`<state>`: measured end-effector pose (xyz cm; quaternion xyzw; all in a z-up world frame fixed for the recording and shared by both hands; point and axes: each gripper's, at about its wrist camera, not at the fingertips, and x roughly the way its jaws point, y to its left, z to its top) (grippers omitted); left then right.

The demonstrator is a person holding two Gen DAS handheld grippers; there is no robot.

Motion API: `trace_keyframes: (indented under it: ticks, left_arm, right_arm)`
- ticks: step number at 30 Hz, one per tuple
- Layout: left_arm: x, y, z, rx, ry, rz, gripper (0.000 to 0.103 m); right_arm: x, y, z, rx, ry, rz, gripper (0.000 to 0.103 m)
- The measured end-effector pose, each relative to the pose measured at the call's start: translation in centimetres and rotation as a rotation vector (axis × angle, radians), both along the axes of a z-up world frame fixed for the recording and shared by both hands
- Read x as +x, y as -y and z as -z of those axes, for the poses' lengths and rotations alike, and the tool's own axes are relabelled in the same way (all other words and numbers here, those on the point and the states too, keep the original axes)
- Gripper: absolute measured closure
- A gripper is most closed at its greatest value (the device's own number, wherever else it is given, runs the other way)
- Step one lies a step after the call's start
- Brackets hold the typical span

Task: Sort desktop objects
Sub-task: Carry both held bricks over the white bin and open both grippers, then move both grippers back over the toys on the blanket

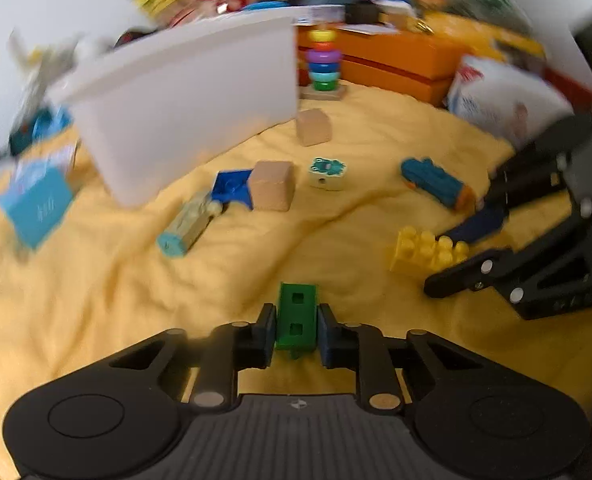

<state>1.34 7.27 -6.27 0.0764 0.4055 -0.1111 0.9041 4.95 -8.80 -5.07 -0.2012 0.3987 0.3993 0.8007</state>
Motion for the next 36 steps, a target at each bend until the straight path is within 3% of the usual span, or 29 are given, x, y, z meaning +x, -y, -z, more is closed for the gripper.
trace_keyframes:
  ticks: [5,12,17,19,23,28,30,33,36]
  left_arm:
    - [-0.2,-1.2,-1.6,-0.111,-0.006,-0.059,0.079]
    - [2.2,-2.3,-10.3,-0.111,0.232,-0.093,0.079]
    - [7.2,-3.7,-15.4,-0.128,0.364,-0.114,0.079]
    - [9.4,-3.8,-16.4,-0.095,0.394,-0.137,0.079]
    - [14.0,-4.6,-16.6,-0.086,0.385,-0.228,0.079]
    - [17.2,-4.4,-13.8,-0.008,0.324,-0.279,0.076]
    - [17.1,-4.6,-13.2,-0.034,0.302,-0.296,0.072]
    - [15.3,-5.7,-13.3,-0.133,0.322,-0.342,0.050]
    - [12.9,-6.3,-13.5,-0.171,0.339,-0.356,0.049]
  right_arm:
    - [-0.1,-0.3,-0.9,-0.017,0.049,-0.024,0.076]
    - [3.0,-0.4,-6.6,0.090,0.201,0.002,0.076]
    - [9.0,-1.7,-11.8,0.244,0.306,0.101,0.076]
    - [11.2,-2.8,-13.4,0.265,0.341,0.146,0.076]
    - [15.2,-4.9,-15.1,0.315,0.331,0.206,0.076]
    - [18.4,-6.2,-13.2,0.273,0.254,0.288,0.075]
    - [18.7,-6.4,-12.3,0.242,0.240,0.305,0.073]
    - [18.1,-5.6,-12.1,0.268,0.248,0.301,0.063]
    - [16.5,-4.9,-12.3,0.263,0.272,0.275,0.063]
